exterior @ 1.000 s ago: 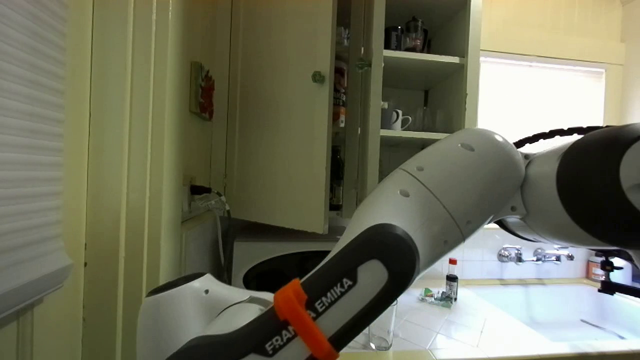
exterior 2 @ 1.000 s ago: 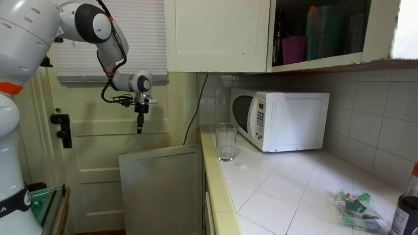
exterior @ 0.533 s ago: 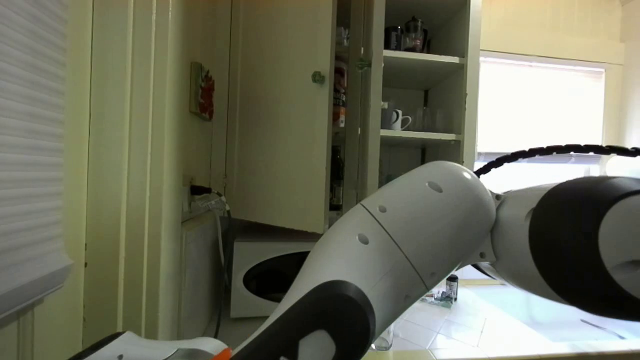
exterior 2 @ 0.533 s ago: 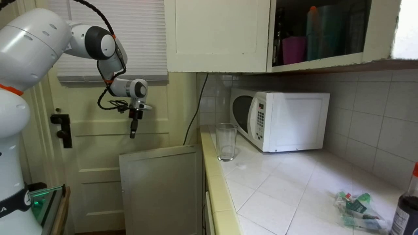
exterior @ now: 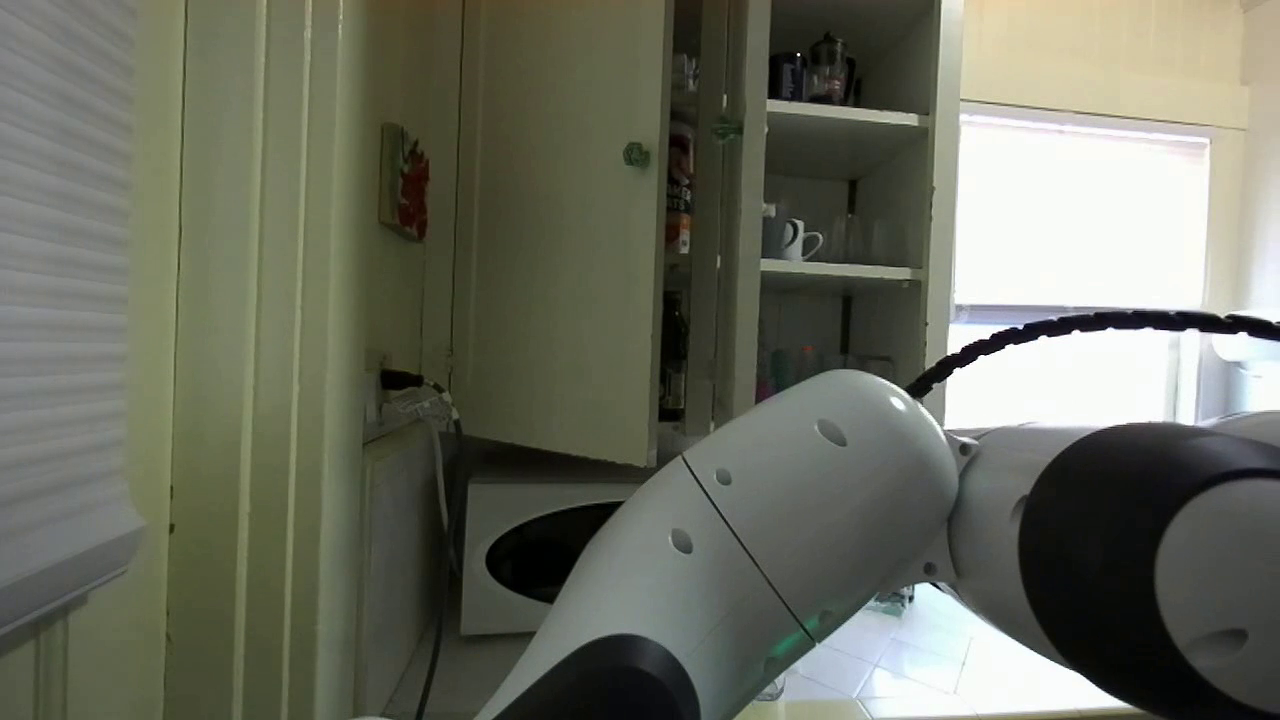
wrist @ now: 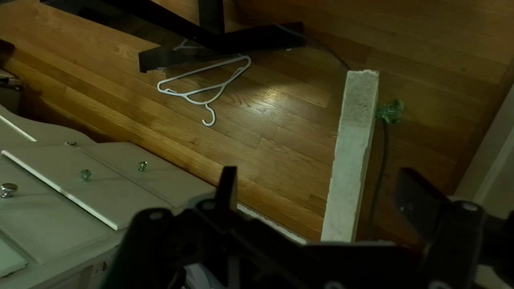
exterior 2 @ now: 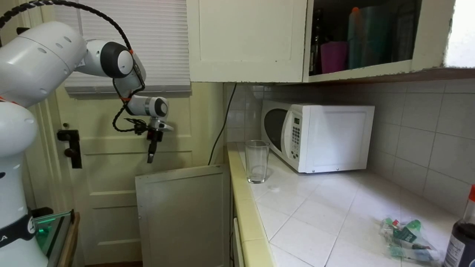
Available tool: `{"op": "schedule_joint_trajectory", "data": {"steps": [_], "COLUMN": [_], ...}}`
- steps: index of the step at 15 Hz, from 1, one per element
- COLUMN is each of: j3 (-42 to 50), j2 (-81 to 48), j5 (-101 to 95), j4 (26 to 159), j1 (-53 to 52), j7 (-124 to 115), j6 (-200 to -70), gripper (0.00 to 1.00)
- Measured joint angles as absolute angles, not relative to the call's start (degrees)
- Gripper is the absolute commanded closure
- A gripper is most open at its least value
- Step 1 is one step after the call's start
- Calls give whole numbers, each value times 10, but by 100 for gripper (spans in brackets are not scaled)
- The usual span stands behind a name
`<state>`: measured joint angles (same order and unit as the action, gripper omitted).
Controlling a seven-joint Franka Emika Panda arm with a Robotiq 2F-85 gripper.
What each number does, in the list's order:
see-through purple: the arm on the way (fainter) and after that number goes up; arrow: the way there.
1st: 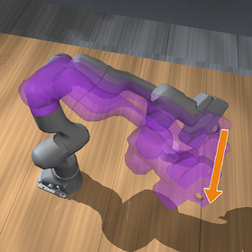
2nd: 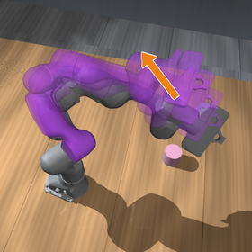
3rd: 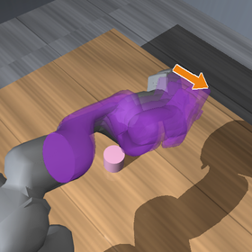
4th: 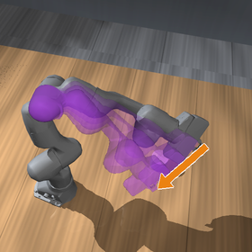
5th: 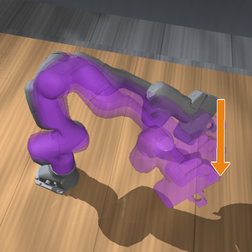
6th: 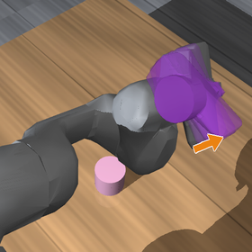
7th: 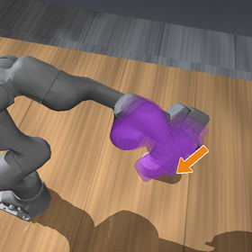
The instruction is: Close the cabinet door on the left then open the topmost drawer.
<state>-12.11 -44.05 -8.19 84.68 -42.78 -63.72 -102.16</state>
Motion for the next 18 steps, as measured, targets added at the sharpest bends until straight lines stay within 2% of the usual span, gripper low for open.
{"op": "schedule_joint_trajectory", "data": {"steps": [12, 18], "j3": [-83, -64], "j2": [-487, -520], "j5": [-87, -92], "j4": [827, 808], "j1": [-455, -459], "j7": [-620, -589], "j6": [-1065, -1025], "gripper": [0, 0]}}
